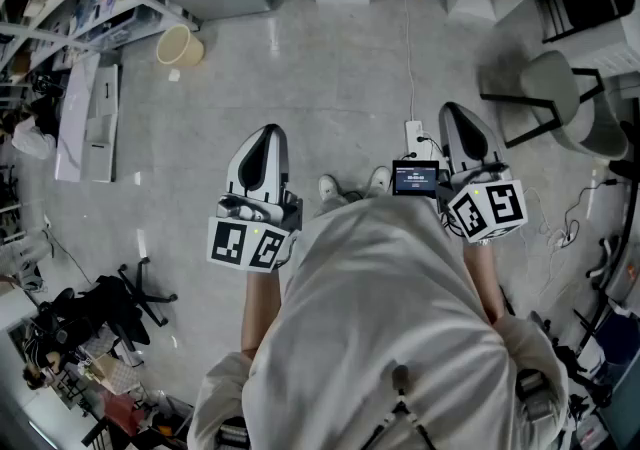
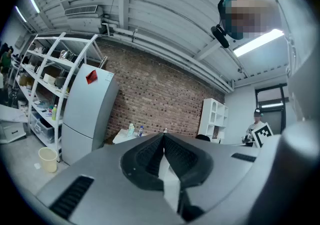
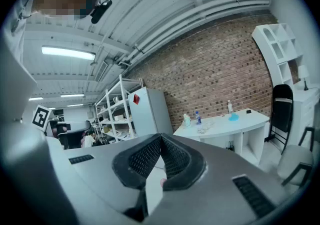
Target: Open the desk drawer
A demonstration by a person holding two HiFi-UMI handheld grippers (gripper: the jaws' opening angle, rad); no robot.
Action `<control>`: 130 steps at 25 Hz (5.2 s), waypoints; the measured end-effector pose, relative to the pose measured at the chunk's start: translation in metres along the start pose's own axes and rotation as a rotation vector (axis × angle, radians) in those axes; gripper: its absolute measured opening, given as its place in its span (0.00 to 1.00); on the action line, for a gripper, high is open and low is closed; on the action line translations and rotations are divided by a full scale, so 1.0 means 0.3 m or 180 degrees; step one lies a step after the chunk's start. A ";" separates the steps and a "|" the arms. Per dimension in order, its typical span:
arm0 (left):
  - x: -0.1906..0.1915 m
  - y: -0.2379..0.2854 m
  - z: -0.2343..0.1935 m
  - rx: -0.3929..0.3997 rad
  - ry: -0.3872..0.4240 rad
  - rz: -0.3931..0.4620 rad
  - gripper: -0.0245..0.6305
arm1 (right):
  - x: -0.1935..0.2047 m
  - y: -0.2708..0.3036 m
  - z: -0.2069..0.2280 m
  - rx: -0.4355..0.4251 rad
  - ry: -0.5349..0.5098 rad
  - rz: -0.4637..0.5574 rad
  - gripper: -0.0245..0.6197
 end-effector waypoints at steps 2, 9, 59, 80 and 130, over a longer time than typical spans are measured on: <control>-0.006 -0.011 -0.003 0.0028 0.0030 -0.0046 0.05 | 0.007 -0.011 -0.027 -0.0017 0.0039 0.0020 0.08; 0.025 -0.056 -0.034 0.0043 0.0005 -0.0093 0.05 | 0.028 -0.029 -0.063 0.0061 -0.0022 -0.0022 0.08; -0.044 0.565 -0.432 0.0443 -0.0107 -0.0072 0.05 | -0.108 0.591 0.089 0.0402 0.0003 0.0040 0.08; -0.058 0.891 -0.642 0.0466 -0.0029 -0.0220 0.05 | -0.146 0.927 0.254 0.0605 0.0170 0.0014 0.08; 0.545 2.161 -0.833 0.0519 0.0375 -0.1201 0.05 | 0.011 1.942 1.027 0.0050 0.0440 -0.0455 0.08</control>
Point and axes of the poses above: the fingertips, and each gripper's own axes: y forward along the fingers, z to its right, x out of its underside, the point moved 4 cm from there along -y, backward along the fingers, and after that the axes turned 4 degrees about -x, right-handed, at the moved point
